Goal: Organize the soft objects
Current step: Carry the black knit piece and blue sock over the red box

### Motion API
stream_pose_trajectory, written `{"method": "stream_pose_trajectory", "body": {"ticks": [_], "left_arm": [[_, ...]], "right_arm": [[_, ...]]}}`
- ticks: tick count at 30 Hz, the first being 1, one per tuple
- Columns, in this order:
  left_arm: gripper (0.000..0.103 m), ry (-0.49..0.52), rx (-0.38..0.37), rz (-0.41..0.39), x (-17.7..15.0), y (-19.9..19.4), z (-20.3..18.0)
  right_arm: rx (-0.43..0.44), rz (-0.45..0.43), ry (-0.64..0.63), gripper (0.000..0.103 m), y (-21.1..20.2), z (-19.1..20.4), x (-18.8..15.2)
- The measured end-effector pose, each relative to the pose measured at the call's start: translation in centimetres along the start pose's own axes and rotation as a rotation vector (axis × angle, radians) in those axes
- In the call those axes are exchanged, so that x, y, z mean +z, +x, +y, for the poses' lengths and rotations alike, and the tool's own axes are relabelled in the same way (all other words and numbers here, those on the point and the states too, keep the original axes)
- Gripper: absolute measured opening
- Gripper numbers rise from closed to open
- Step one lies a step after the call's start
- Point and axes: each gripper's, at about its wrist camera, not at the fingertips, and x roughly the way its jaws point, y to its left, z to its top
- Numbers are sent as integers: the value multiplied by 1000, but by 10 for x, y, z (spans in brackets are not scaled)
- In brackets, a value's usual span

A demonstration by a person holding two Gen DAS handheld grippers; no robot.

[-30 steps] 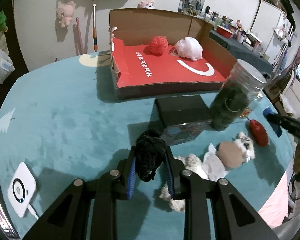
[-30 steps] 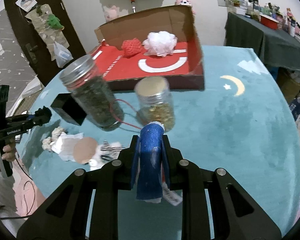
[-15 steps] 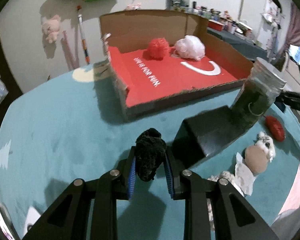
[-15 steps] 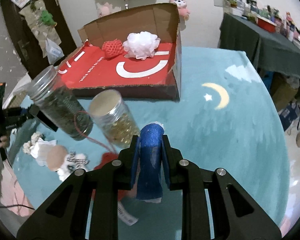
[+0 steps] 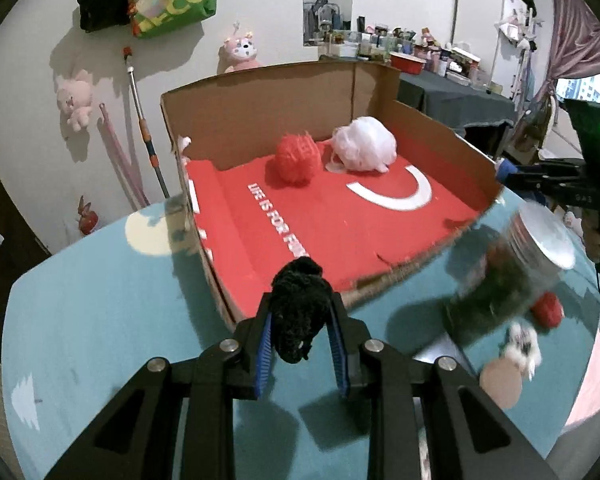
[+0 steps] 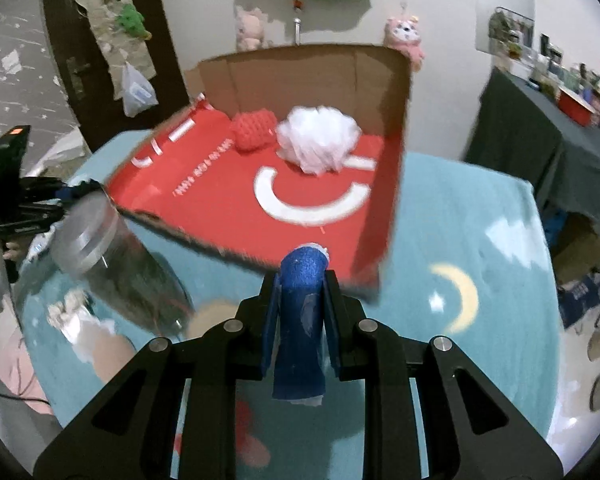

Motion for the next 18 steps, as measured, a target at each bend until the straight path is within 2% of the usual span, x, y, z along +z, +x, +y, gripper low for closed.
{"method": "stream_pose_trajectory", "body": {"ticks": [5, 13, 18], "left_arm": [[27, -46, 44, 62, 36, 35, 8], [27, -73, 112, 180, 67, 93, 14], [27, -49, 154, 231, 76, 116, 12]], "right_arm": [[-48, 15, 0, 20, 25, 3, 37], [-195, 192, 33, 20, 109, -11, 82], [-242, 266, 21, 20, 138, -20, 90]]}}
